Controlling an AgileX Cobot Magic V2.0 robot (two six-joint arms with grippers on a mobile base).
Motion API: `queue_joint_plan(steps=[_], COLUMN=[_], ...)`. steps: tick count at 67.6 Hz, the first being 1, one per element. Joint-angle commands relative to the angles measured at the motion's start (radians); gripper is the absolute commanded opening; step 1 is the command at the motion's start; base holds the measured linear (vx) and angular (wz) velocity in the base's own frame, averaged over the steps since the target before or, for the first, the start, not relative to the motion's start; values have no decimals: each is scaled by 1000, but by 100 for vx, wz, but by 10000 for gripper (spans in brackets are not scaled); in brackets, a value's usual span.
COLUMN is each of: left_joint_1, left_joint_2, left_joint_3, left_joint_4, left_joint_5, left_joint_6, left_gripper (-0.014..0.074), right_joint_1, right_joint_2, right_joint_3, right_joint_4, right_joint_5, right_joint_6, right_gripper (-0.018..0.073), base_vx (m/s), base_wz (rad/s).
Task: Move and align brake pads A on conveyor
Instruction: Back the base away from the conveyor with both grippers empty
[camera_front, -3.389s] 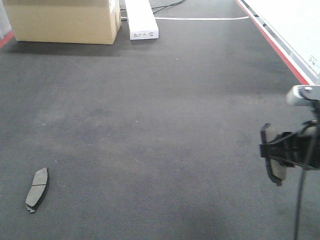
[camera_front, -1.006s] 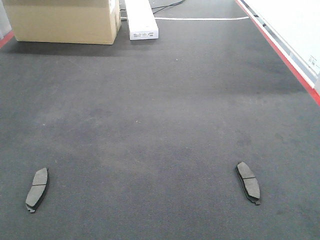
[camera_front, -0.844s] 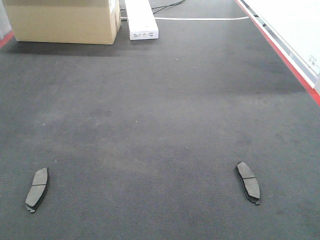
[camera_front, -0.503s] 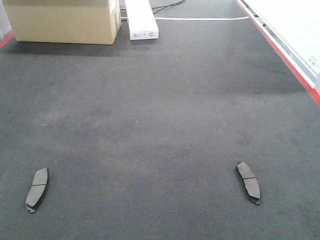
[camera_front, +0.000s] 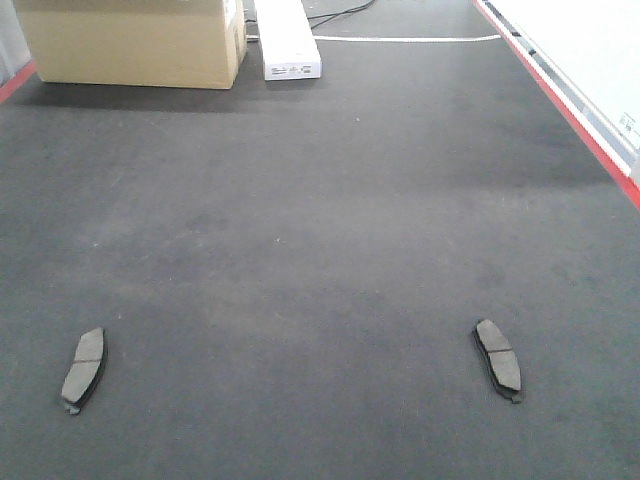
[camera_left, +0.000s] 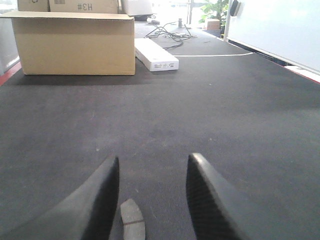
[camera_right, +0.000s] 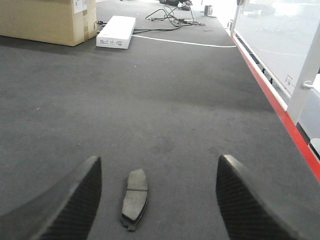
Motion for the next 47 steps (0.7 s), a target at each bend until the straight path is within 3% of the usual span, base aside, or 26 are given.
queue_joint_plan(steps=[1,19,47], left_joint_1=[-4,-4,-4], left_joint_2=[14,14,14], left_joint_3=[-23,-23,-23], left_joint_4=[-10,-10,-10], left_joint_5=[-81,-81,-81], left_joint_6=[-3,-3,-3], left_gripper=[300,300,300], right_joint_1=[-4,-4,-4], right_joint_2=[11,11,11], right_joint_3=[-26,-26,-26], right_joint_4=[-6,-6,-6], right_joint_5=[-69,-69,-69], right_joint_6=[2,2,2], right_gripper=[468,468,468], base_vx=[-7,-23,-44], base_wz=[4,0,-1])
